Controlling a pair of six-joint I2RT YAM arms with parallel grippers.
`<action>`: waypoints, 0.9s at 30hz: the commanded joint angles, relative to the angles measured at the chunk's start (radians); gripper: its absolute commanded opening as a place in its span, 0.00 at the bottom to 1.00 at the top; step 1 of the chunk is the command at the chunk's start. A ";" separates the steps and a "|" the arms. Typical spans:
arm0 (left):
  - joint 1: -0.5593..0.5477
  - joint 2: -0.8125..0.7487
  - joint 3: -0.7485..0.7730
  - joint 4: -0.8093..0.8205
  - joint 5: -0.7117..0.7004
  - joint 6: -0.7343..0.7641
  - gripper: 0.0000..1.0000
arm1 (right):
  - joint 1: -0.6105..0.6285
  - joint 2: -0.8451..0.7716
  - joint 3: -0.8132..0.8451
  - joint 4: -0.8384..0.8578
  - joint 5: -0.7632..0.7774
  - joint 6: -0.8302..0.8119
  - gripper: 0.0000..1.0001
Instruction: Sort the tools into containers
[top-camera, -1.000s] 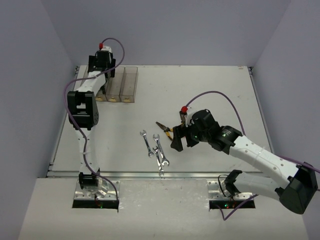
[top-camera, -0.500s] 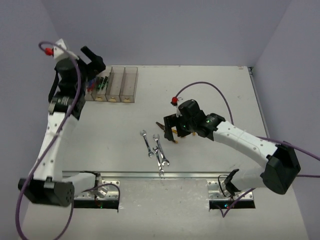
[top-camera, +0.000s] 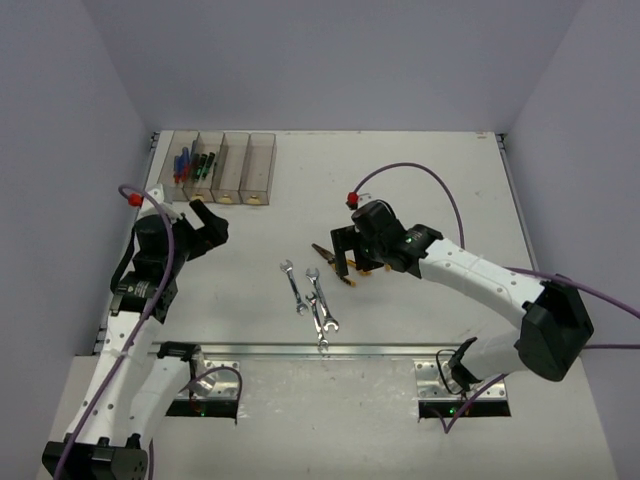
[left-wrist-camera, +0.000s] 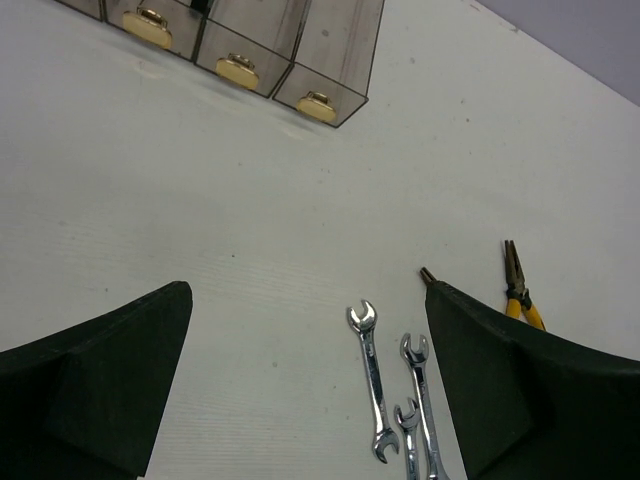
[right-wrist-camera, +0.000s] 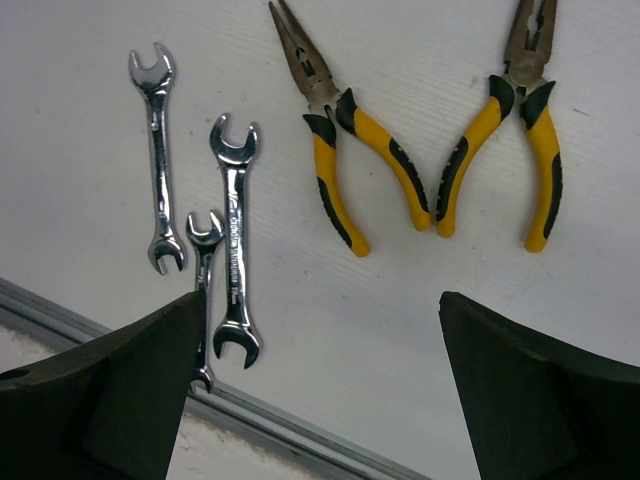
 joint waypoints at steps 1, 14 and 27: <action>0.003 -0.066 -0.051 0.099 0.018 -0.005 1.00 | 0.001 0.022 0.020 0.001 0.129 -0.011 0.99; 0.006 -0.038 0.020 0.007 -0.150 -0.052 1.00 | 0.002 0.136 0.110 -0.086 0.176 0.053 0.99; 0.002 -0.047 0.047 -0.080 -0.200 0.030 1.00 | 0.019 0.098 0.056 -0.102 -0.020 0.067 0.99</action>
